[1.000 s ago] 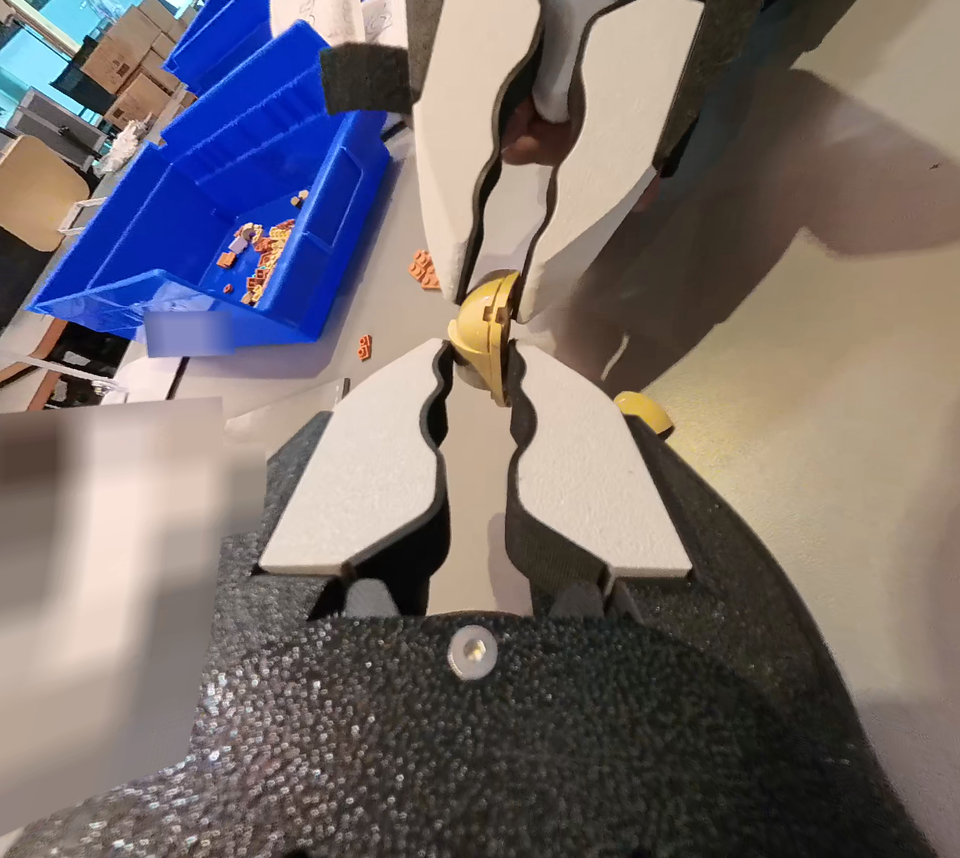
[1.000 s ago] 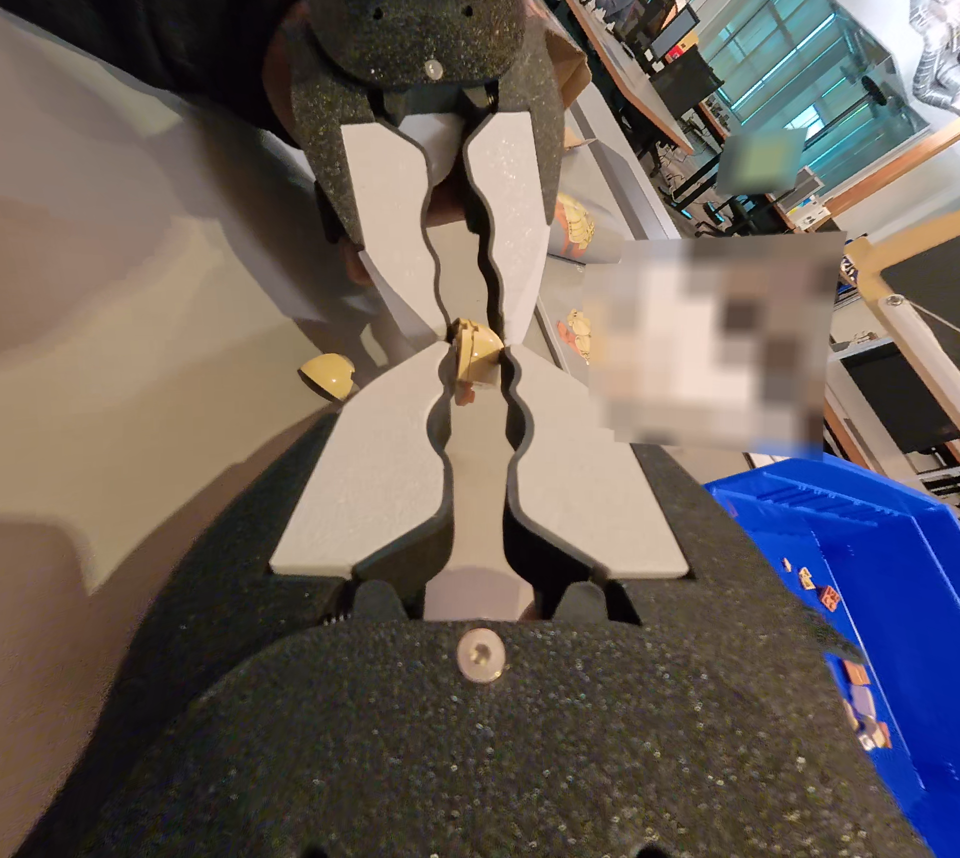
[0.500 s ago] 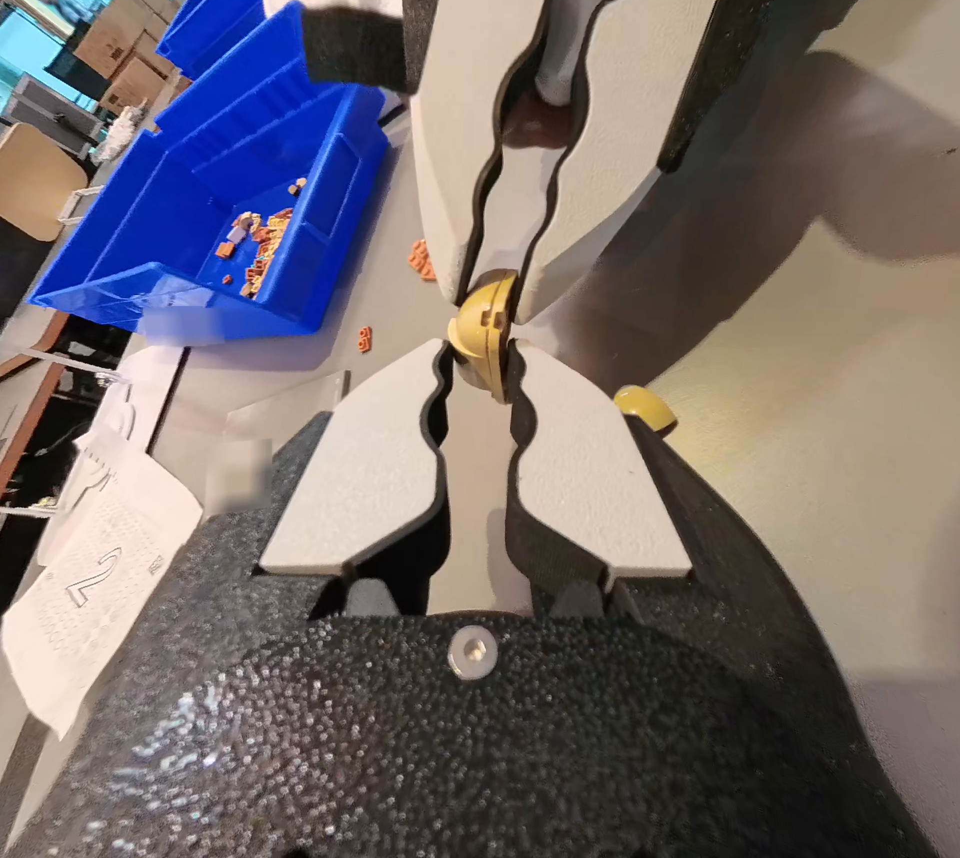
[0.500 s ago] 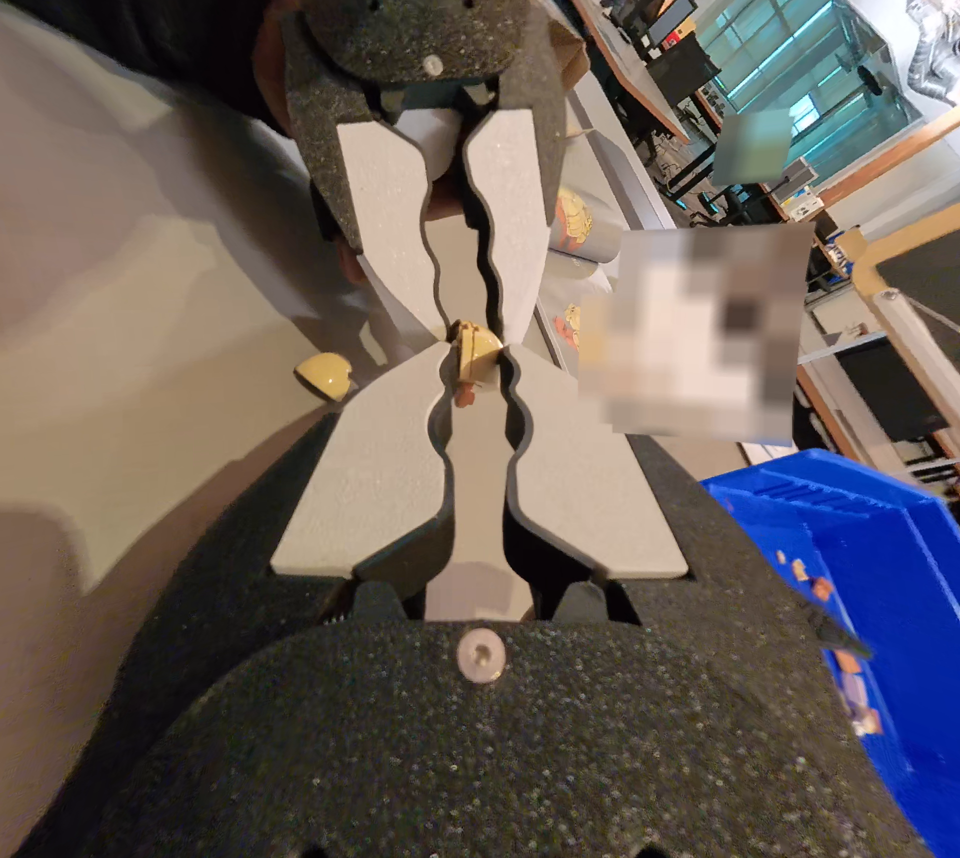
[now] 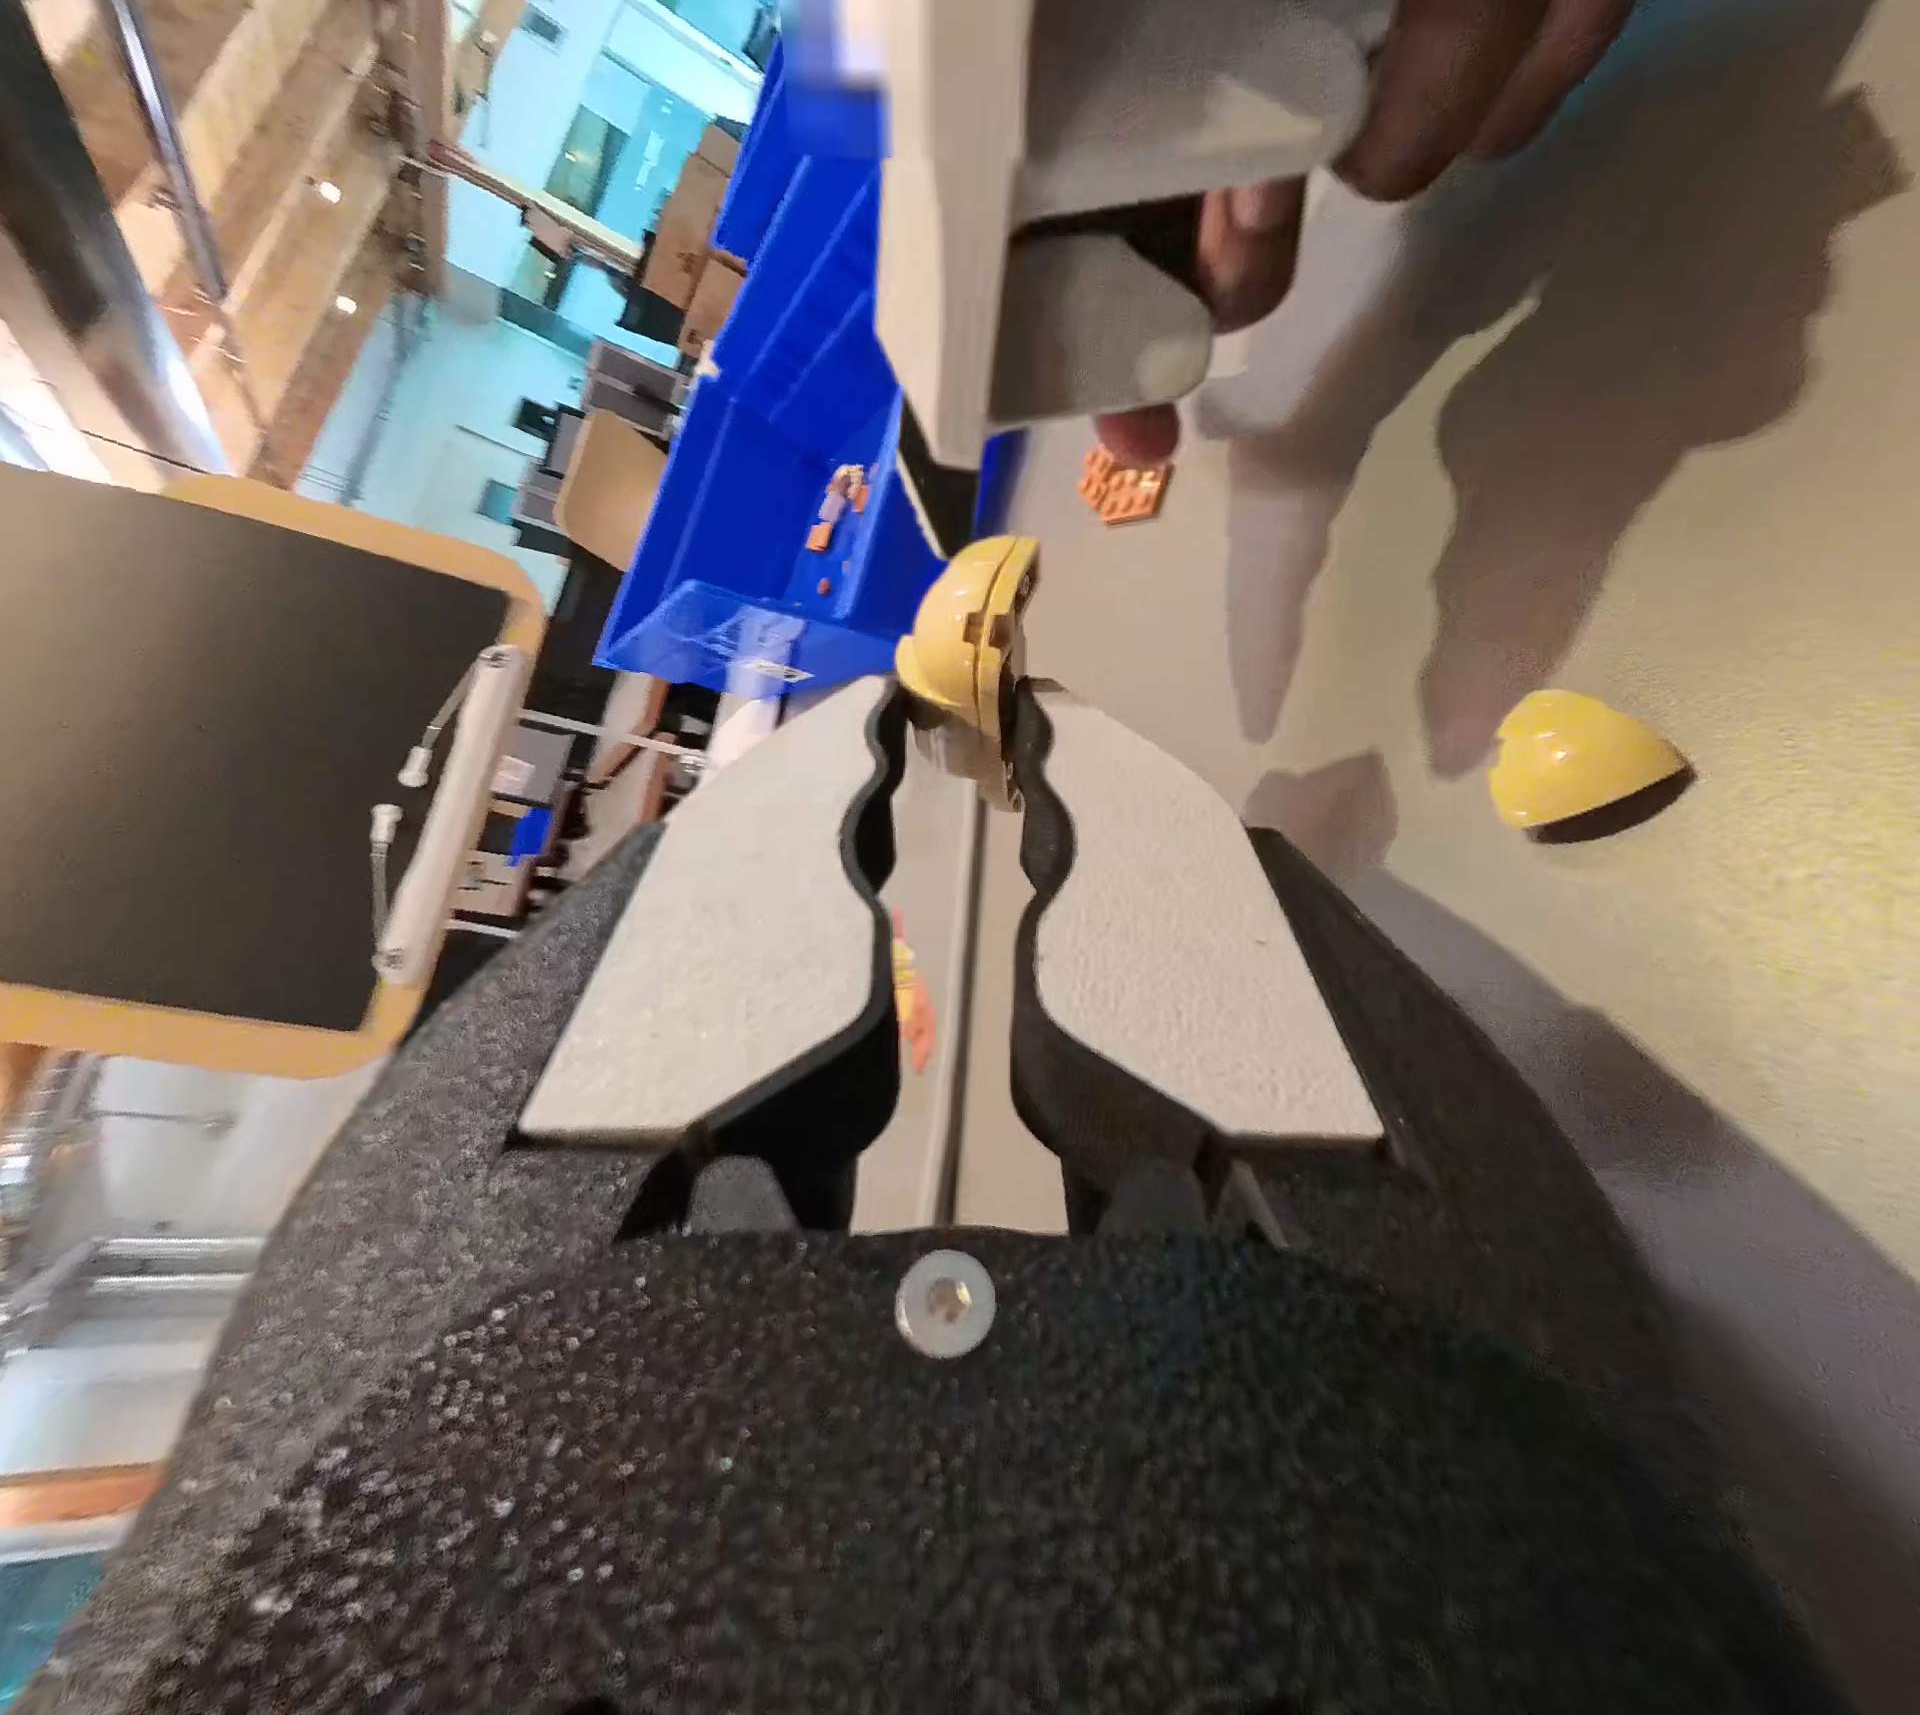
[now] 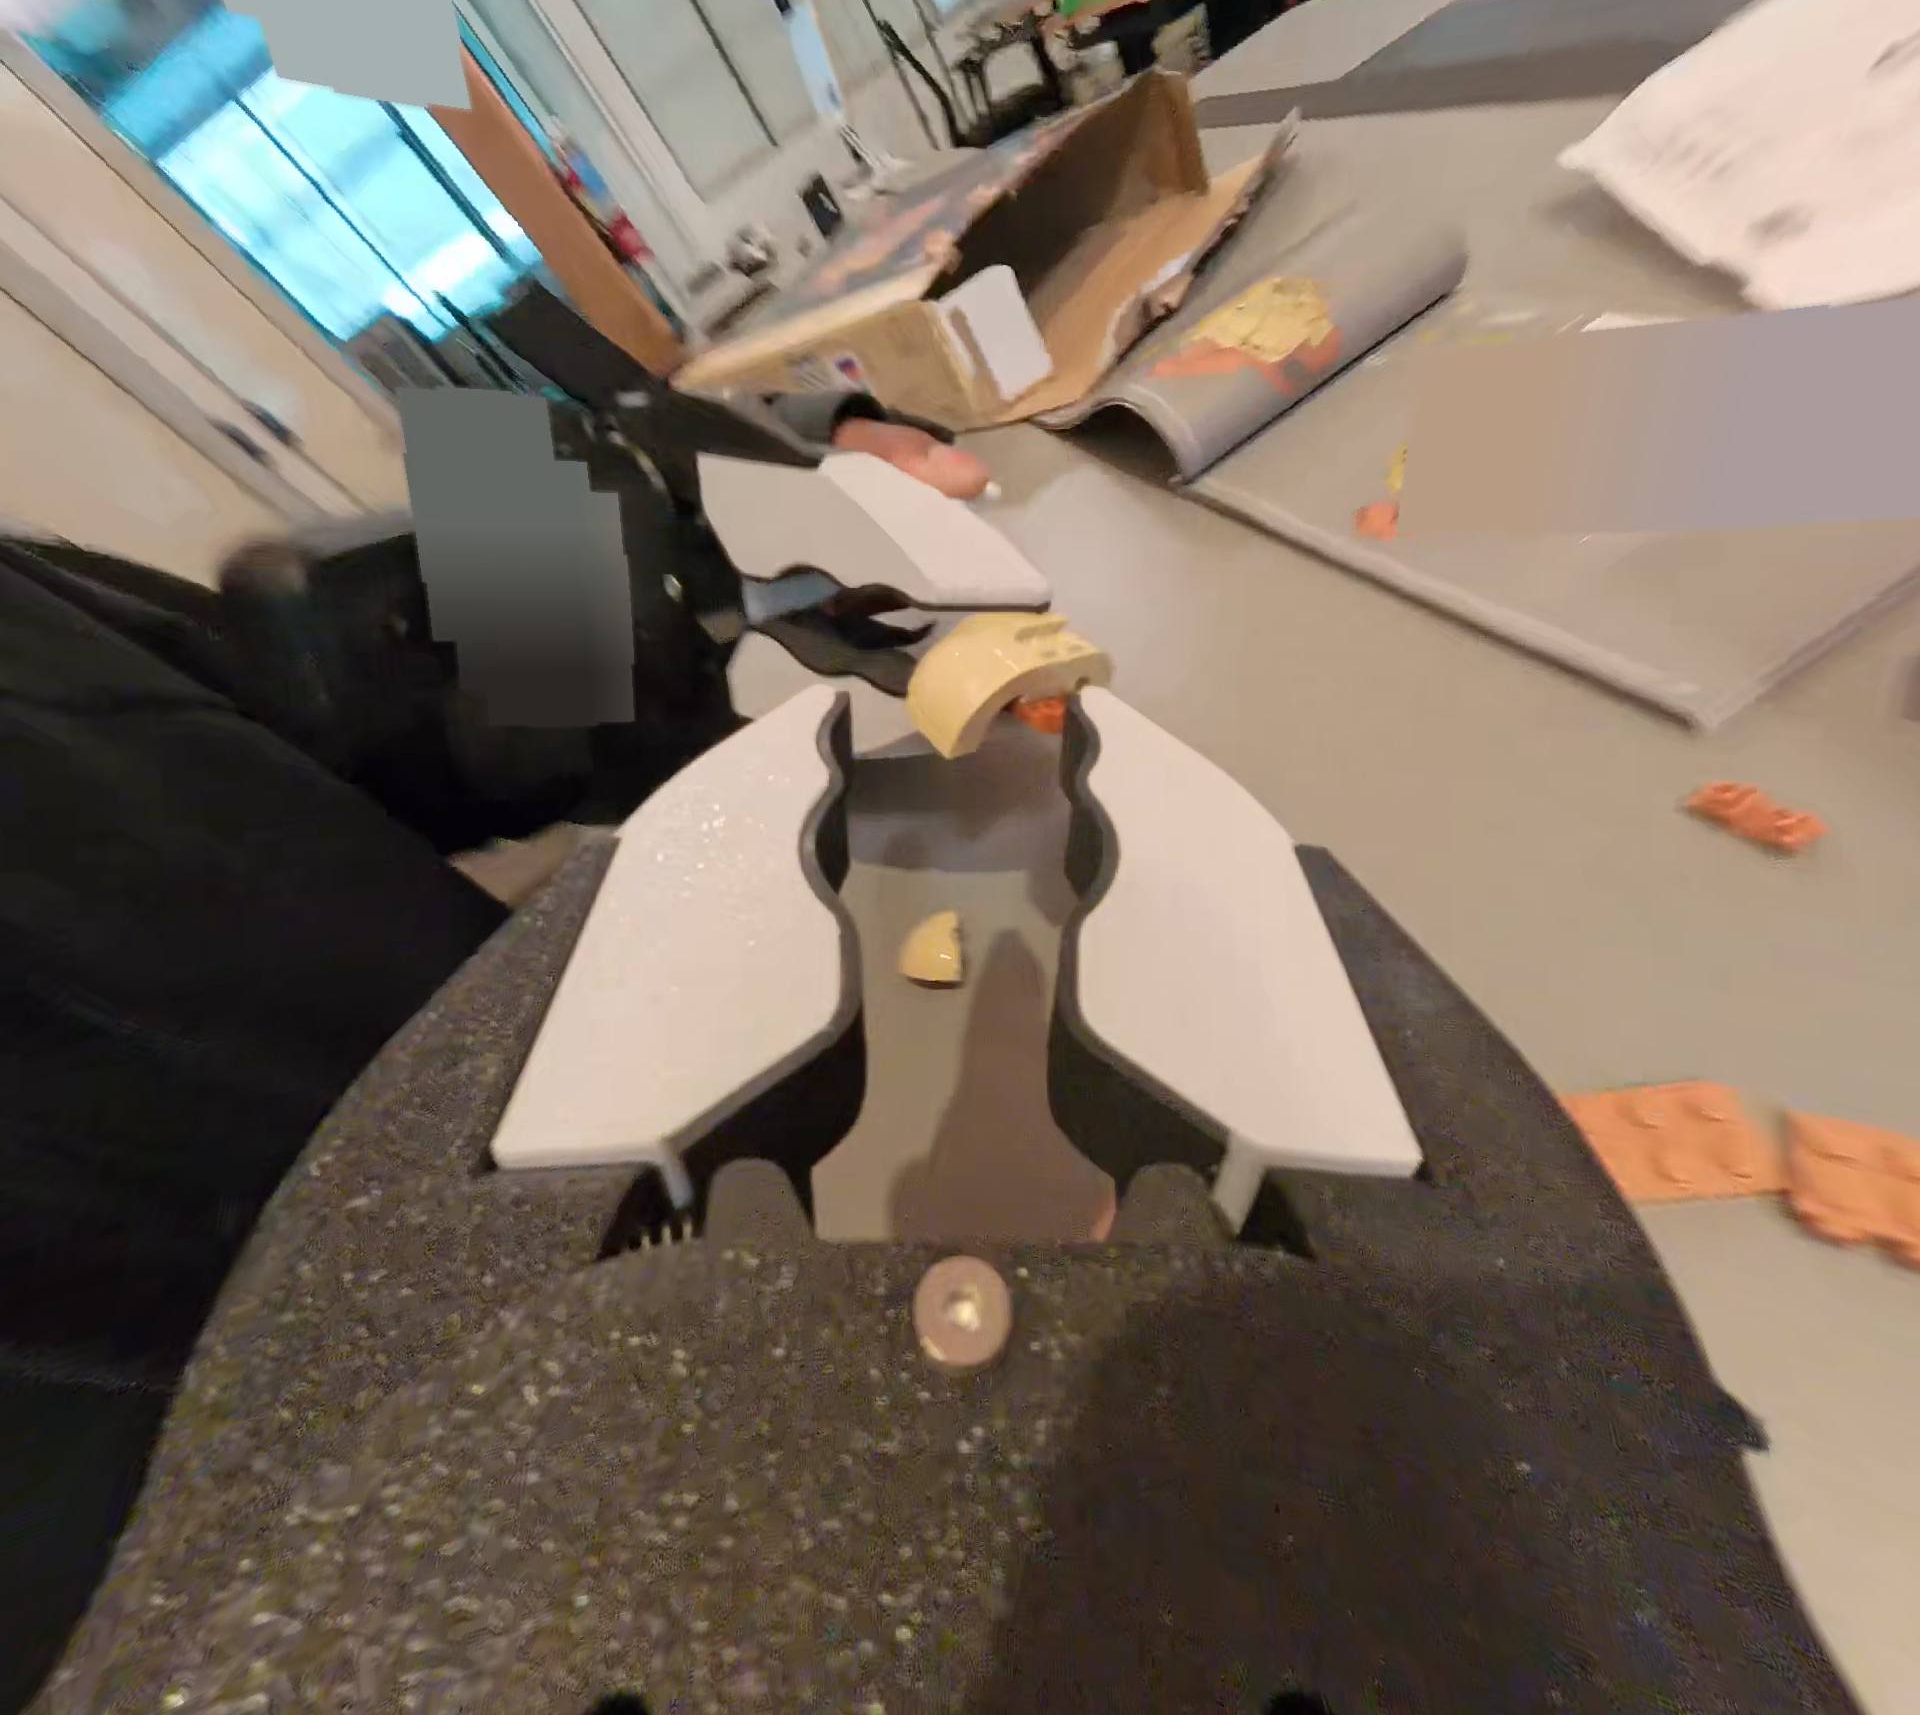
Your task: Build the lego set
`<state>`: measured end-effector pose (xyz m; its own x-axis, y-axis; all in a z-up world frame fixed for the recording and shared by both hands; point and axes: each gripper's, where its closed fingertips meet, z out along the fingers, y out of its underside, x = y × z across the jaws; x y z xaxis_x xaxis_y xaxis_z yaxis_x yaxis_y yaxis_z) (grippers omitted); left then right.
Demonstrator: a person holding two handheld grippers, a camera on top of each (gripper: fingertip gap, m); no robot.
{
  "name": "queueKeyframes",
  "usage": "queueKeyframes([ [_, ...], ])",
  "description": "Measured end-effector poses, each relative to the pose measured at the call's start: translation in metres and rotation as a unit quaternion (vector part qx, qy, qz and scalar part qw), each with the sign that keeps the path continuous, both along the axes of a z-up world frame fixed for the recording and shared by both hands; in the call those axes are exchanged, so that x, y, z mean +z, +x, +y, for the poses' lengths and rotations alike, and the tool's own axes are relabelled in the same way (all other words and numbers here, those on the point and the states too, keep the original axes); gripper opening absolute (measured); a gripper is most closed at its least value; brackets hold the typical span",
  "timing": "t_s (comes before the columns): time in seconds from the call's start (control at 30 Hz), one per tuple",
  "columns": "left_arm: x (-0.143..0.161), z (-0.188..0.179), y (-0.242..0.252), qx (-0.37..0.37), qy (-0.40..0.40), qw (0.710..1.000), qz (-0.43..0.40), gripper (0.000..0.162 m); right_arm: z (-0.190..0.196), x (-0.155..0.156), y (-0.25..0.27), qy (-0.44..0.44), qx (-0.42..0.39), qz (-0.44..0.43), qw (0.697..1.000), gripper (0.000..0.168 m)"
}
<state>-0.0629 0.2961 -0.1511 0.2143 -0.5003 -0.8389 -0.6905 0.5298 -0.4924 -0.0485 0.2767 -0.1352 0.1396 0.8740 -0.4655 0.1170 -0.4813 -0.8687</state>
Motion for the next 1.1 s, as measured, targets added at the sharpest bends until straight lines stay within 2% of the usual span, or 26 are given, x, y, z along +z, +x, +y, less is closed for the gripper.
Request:
queueKeyframes([
  [0.17,0.012,-0.003,0.002,0.008,0.093,0.995,0.032,0.019,-0.004,0.000,-0.003,-0.101,0.020,0.035,0.994,0.034],
  [0.37,0.019,-0.006,0.004,0.022,0.179,0.981,0.073,0.019,-0.004,0.000,-0.003,-0.136,0.023,0.045,0.989,0.028],
  [0.47,0.025,-0.006,0.006,0.032,0.216,0.972,0.084,0.019,-0.009,-0.001,-0.005,-0.157,0.036,0.046,0.986,0.030],
  [0.77,0.037,-0.012,0.008,0.041,0.285,0.953,0.094,0.019,-0.013,0.006,-0.008,-0.245,0.063,0.104,0.962,0.036],
  [1.1,0.044,-0.017,0.010,0.047,0.357,0.925,0.121,0.019,-0.010,0.019,-0.009,-0.309,0.066,0.172,0.933,0.028],
])
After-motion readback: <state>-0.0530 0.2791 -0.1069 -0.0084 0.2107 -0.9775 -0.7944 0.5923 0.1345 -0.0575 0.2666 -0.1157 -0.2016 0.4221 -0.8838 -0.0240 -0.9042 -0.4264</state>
